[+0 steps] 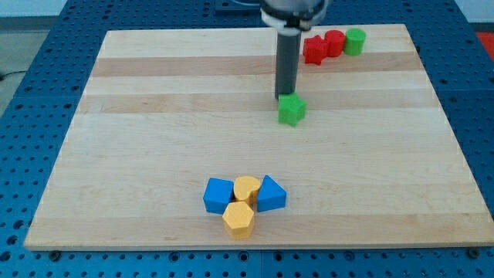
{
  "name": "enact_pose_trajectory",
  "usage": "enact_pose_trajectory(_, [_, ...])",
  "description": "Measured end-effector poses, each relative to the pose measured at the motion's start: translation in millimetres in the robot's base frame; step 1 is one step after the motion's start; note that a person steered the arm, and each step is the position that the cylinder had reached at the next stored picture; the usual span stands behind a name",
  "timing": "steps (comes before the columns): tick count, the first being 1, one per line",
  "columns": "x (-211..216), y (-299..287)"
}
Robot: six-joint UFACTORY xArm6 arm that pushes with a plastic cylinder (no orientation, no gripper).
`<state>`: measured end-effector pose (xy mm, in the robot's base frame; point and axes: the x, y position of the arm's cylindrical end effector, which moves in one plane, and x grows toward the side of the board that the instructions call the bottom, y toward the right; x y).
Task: Drag the green star towards the top of the yellow heart
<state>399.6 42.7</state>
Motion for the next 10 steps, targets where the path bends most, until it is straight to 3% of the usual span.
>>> enact_pose_trajectory(1, [50,0])
enact_pose_trajectory(2, [27,42])
enact_pose_trajectory(3, [71,29])
enact_pose_trajectory(4, [127,-29])
enact_pose_trajectory(5, [128,-2])
enact_pose_trajectory(7, [-7,144])
enact_pose_trajectory(9, [-124,241])
enact_pose_trajectory(10, [-173,246])
